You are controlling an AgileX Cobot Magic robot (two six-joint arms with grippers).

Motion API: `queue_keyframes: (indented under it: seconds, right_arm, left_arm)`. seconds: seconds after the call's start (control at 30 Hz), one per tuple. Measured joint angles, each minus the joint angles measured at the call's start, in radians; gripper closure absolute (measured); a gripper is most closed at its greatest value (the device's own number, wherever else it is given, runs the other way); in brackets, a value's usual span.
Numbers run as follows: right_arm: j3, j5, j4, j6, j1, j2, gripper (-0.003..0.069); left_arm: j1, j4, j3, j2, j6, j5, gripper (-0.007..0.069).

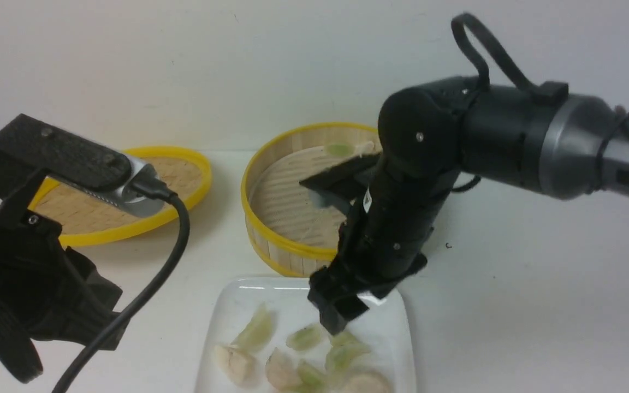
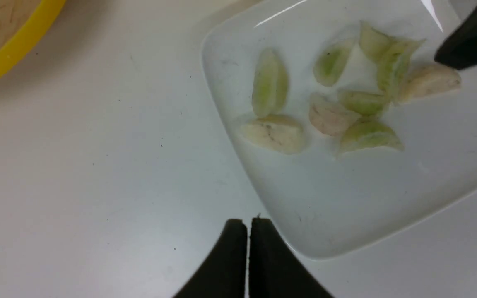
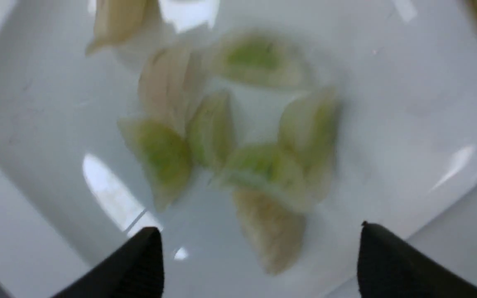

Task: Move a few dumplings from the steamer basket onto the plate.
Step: Use the right arm to grab a dumpling from inside the steamer

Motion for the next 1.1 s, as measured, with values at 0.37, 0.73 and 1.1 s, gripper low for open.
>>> queue_keyframes:
  seconds: [0.37,0.73,1.1]
  right_arm:
    - [-0.550,0.003,-0.113,0.069,-0.140,0.339,0.0079]
    - [-0.445,0.006,-0.082,0.092,-0.146,0.441,0.0085]
    - [-0.445,-0.002,-0.067,0.092,-0.149,0.449,0.0466]
  left_arm:
    - [0.000,0.000,0.000,0.000,0.000,0.025,0.0631]
    - [0.000,0.000,0.000,0.000,0.000,0.059,0.0631]
    - [0.000,0.000,0.000,0.000,0.000,0.059,0.0631]
